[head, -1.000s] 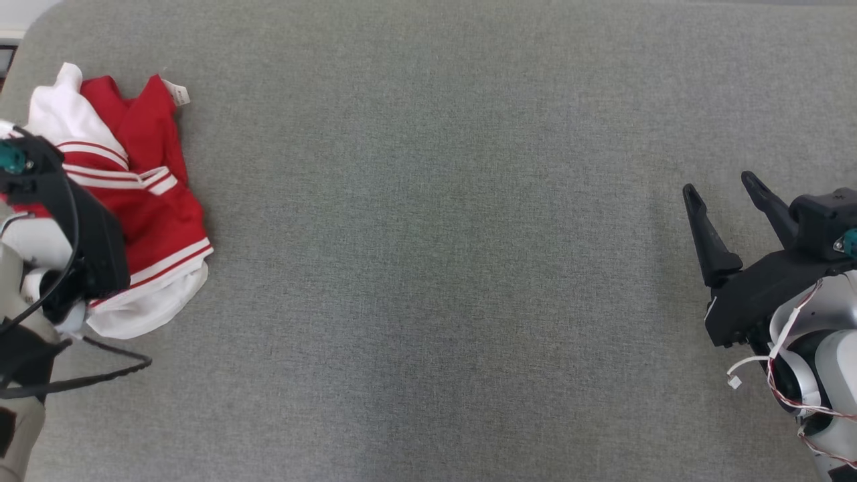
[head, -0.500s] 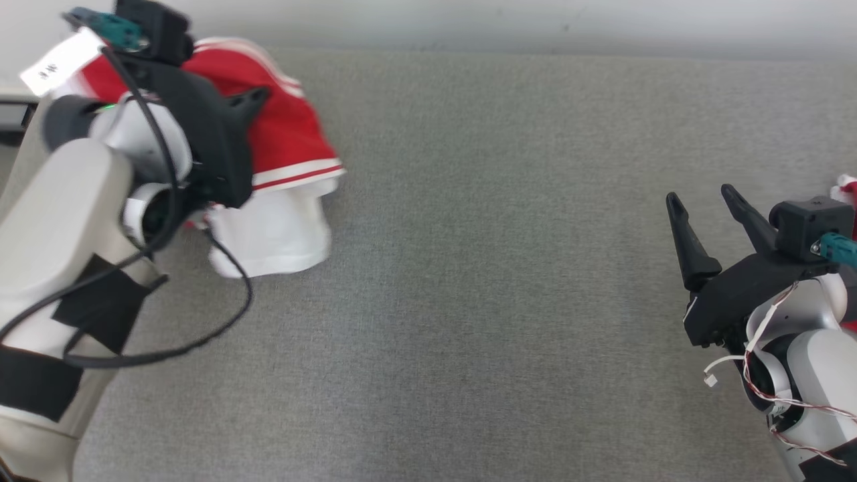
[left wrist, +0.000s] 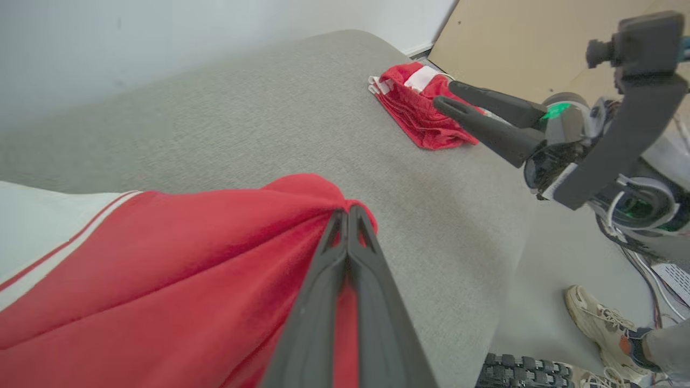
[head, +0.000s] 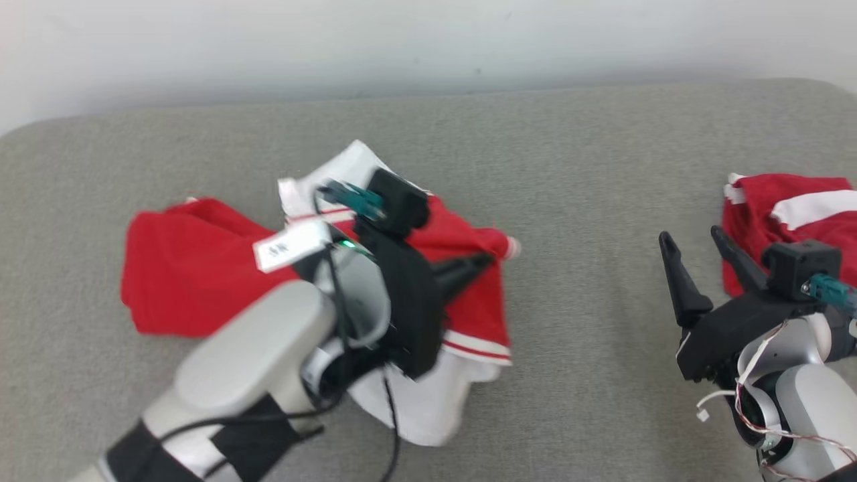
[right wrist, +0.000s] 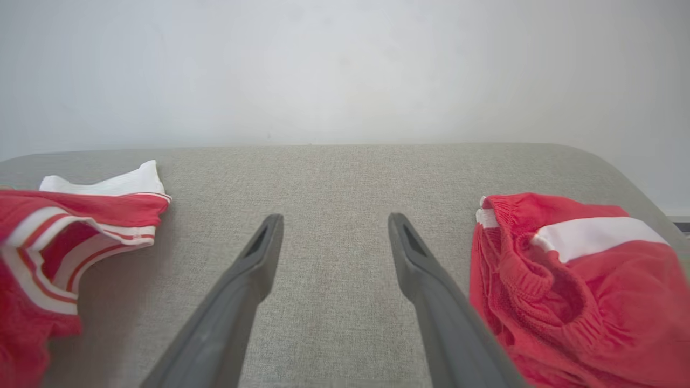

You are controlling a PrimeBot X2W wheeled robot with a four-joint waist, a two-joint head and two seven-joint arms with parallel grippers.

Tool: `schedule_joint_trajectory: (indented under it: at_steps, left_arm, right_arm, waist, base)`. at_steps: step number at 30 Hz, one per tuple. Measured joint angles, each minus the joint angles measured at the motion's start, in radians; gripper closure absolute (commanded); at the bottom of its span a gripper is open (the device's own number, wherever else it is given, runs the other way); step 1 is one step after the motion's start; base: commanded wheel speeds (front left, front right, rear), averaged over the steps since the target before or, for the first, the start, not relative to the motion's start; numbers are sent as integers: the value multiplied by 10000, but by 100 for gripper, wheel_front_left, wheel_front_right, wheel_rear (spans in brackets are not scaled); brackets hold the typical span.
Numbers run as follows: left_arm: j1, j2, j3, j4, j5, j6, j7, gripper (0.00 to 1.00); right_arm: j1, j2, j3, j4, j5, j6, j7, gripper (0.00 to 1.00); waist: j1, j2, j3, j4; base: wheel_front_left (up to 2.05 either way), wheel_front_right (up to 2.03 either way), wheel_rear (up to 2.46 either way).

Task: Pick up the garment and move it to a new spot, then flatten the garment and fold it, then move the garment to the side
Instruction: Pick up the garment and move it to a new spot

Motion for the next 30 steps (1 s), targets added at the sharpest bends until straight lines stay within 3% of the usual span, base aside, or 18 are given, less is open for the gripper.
schedule_joint_trajectory:
  at_steps: [5, 10, 17, 18, 19, 20, 27, 30]
  left_arm:
    - [271, -756, -443, -150, -224, 0, -31, 100]
    - [302, -1156, -583, -67, -313, -2, -238, 100]
    - [1049, -1584, -1070, 1099, -322, 0, -679, 100]
    - [1178, -1630, -1143, 1258, -320, 0, -777, 70]
    - [1219, -1678, -1214, 1394, -318, 0, -836, 5]
    - [1197, -1739, -1310, 1563, -276, 0, -924, 0]
    - [823, -1684, -1337, 1724, 123, 0, -1542, 0]
    - [845, -1407, -1037, 1687, 263, 10, -2042, 0]
  right_arm:
    - [316, 50, 29, 31, 75, 61, -90, 0]
    - [325, 155, 104, 31, 77, 111, -190, 0]
    - [506, 186, 130, 82, 100, 127, -322, 0]
    - [604, 182, 94, 86, 140, 125, -353, 0]
    - [705, 173, 40, 98, 159, 125, -368, 0]
    - [785, 157, -6, 198, 163, 123, -431, 0]
    - [743, 173, -19, 324, 249, 199, -531, 0]
    - [757, 196, -29, 362, 268, 207, -541, 0]
  waist:
    - [0, 0, -226, -472]
    - [-1, 0, -347, -977]
    - [0, 0, -434, -1656]
    - [1, 0, -445, -1732]
    - [1, 0, -456, -1790]
    - [1, 0, -500, -1837]
    - [1, 0, -745, -1644]
    - [1, 0, -877, -1504]
  base:
    - [0, 0, 0]
    - [0, 0, 0]
    - [0, 0, 0]
    - [0, 0, 0]
    - [0, 0, 0]
    - [0, 0, 0]
    - [0, 0, 0]
    - [0, 0, 0]
